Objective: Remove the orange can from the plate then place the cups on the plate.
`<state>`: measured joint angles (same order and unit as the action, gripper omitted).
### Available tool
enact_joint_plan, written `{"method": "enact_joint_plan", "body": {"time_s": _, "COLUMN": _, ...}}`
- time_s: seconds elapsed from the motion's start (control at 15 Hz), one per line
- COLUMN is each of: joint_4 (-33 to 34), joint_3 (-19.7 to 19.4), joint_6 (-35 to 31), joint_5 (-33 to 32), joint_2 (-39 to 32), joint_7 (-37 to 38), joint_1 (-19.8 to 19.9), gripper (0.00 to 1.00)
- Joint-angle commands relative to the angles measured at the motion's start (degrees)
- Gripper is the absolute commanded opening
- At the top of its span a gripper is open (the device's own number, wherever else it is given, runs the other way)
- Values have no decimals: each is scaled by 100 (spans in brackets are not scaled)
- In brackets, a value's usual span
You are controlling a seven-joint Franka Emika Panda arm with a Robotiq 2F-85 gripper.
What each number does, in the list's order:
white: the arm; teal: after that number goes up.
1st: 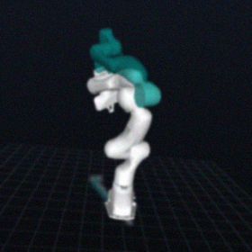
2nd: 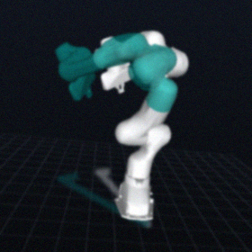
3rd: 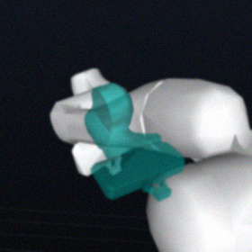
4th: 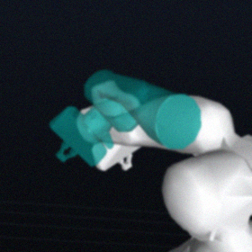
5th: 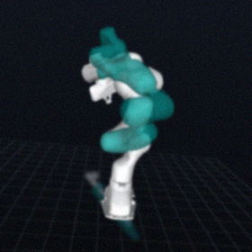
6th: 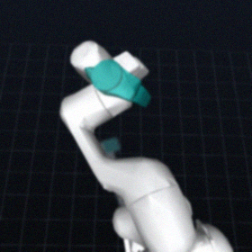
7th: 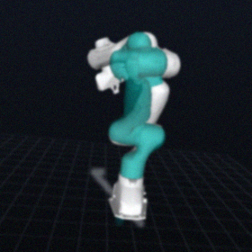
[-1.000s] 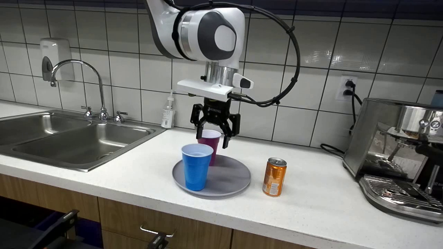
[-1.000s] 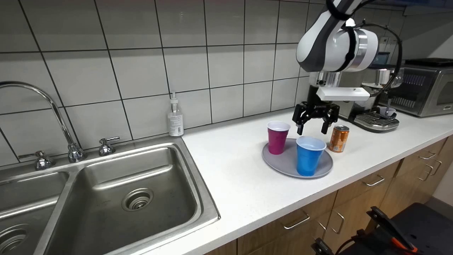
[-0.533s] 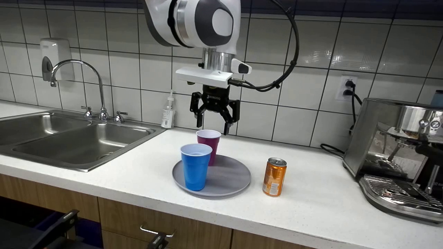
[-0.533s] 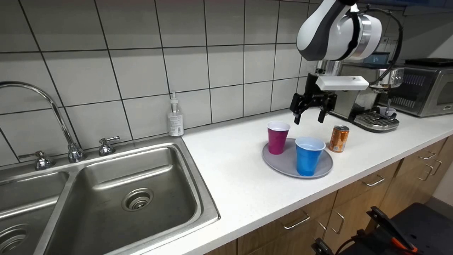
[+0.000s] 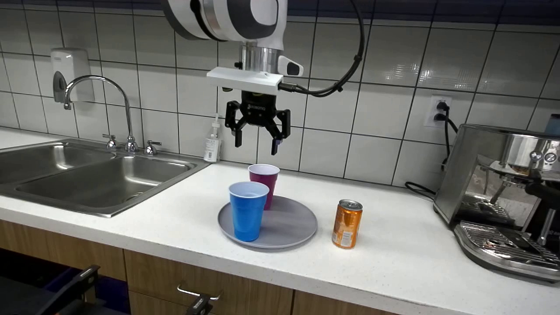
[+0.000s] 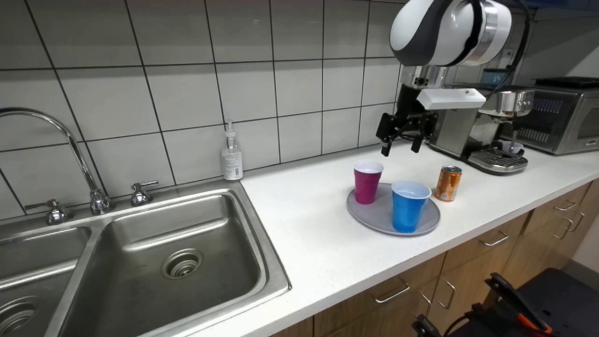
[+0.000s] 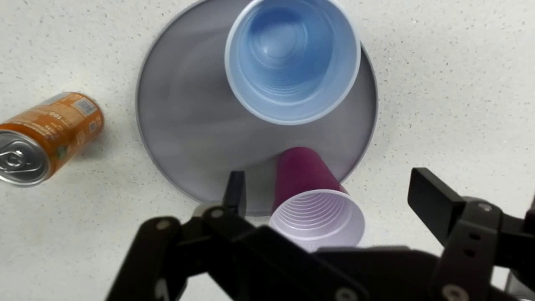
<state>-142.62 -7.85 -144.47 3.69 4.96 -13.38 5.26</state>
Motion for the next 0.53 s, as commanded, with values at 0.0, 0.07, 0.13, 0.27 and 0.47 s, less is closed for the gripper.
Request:
{"method": "enact_joint_plan", "body": {"time_s": 0.0, "joint_4": -299, "joint_3": 51, "joint_6": 46, "joint_5": -81, "joint_2": 481, "joint_7": -279, "joint_1": -54, "gripper": 100}}
{"method": "enact_joint_plan", "body": {"time_s": 0.07, "joint_4": -342, "joint_3": 41, "joint_6": 84, "joint_5": -85, "joint_2": 563, "joint_7": -326, "joint_1": -71, "gripper": 100}}
{"method": "enact_joint_plan", "body": {"time_s": 0.13, "joint_4": -144, "joint_3": 17, "joint_6": 16, "joint_5": -3, "joint_2": 242, "joint_7": -165, "joint_1": -67, "gripper": 100}}
{"method": "enact_joint_plan", "body": {"time_s": 0.27, "joint_4": -211, "joint_3": 15, "joint_6": 25, "joint_5": -8, "joint_2": 349, "joint_7": -199, "joint_1": -88, "gripper": 100}}
{"method": "enact_joint_plan", "body": {"time_s": 0.47, "joint_4": -253, "joint_3": 11, "joint_6": 25, "joint_5": -9, "joint_2": 397, "joint_7": -226, "joint_1": -92, "gripper": 100}}
